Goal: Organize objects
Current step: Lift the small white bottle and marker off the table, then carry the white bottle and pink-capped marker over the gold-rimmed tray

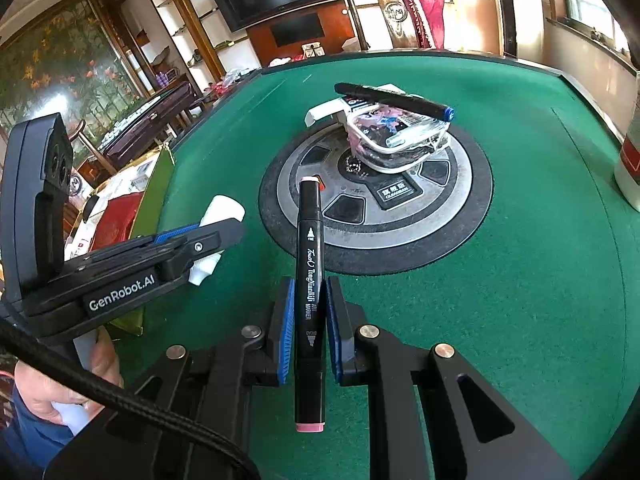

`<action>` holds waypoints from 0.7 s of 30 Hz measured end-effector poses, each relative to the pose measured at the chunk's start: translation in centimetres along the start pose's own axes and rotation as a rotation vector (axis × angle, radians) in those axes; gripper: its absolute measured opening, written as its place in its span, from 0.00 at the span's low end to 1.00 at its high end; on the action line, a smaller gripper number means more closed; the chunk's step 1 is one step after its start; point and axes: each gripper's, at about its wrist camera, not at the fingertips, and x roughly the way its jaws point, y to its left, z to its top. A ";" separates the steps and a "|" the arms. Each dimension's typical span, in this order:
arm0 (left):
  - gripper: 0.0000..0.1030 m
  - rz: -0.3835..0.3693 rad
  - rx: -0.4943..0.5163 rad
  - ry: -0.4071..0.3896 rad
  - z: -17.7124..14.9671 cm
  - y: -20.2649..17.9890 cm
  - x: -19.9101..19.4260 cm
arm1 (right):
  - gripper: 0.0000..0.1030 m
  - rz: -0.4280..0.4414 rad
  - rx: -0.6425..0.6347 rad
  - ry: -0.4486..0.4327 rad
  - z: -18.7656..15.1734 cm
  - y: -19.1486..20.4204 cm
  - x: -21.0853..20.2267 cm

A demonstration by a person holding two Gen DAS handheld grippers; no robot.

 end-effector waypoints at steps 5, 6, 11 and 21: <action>0.21 -0.001 -0.004 0.007 0.1 0.0 0.2 | 0.12 0.001 0.008 0.003 0.0 -0.2 0.0; 0.21 -0.002 -0.003 0.007 0.1 0.0 0.2 | 0.12 0.000 0.010 0.004 0.0 -0.3 0.0; 0.21 -0.007 -0.001 0.000 0.1 -0.2 0.0 | 0.12 -0.002 0.017 -0.001 0.1 -0.4 -0.1; 0.21 -0.065 -0.028 -0.043 -0.1 -0.1 -2.3 | 0.12 0.019 0.044 -0.071 0.6 0.4 -2.0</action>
